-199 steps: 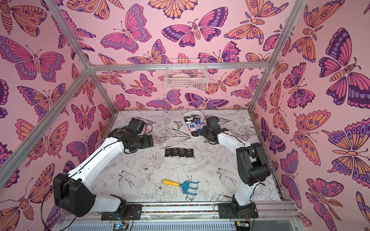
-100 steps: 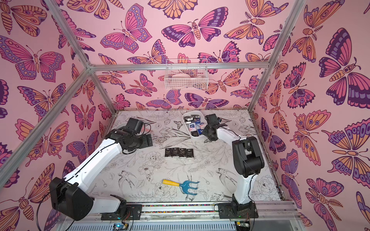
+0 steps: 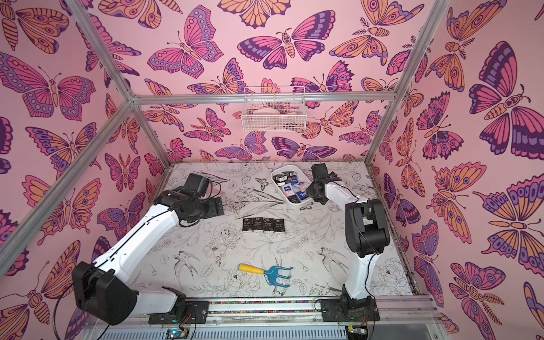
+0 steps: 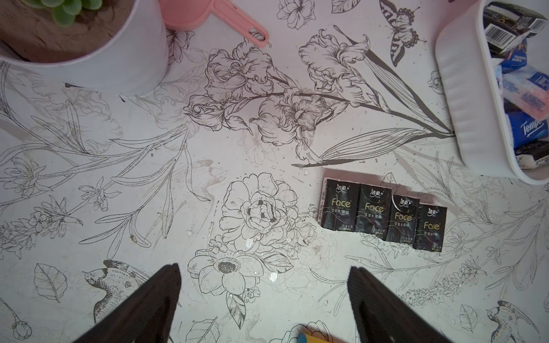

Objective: Take the pocket tissues out of the storage box
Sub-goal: Move the storage box to the center of the board.

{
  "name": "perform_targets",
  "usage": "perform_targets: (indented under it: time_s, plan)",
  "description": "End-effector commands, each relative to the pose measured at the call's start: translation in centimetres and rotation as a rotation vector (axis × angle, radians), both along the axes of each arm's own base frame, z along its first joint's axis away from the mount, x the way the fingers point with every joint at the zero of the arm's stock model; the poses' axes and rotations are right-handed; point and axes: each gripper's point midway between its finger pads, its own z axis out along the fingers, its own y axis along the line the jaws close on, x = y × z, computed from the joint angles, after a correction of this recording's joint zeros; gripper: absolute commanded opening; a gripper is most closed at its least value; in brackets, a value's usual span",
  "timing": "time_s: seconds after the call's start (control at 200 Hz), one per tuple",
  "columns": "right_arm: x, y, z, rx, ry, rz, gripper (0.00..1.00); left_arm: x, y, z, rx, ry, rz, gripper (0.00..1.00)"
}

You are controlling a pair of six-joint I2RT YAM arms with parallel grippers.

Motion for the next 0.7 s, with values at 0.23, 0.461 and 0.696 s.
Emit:
perform_targets:
  time_s: [0.23, 0.461, 0.696]
  plan:
    - [-4.3, -6.0, -0.5, -0.096, 0.091, -0.064, 0.01, 0.0, 0.5, 0.1, 0.007, -0.007, 0.006, 0.94]
    - [-10.6, -7.3, -0.5, -0.123, 0.113, -0.043, 0.01, 0.5, -0.4, 0.5, 0.01, -0.016, -0.027, 0.94]
    - [-18.4, -9.1, 0.5, -0.142, 0.112, -0.083, 0.02, 1.0, -1.7, 1.2, 0.007, -0.039, -0.058, 0.94]
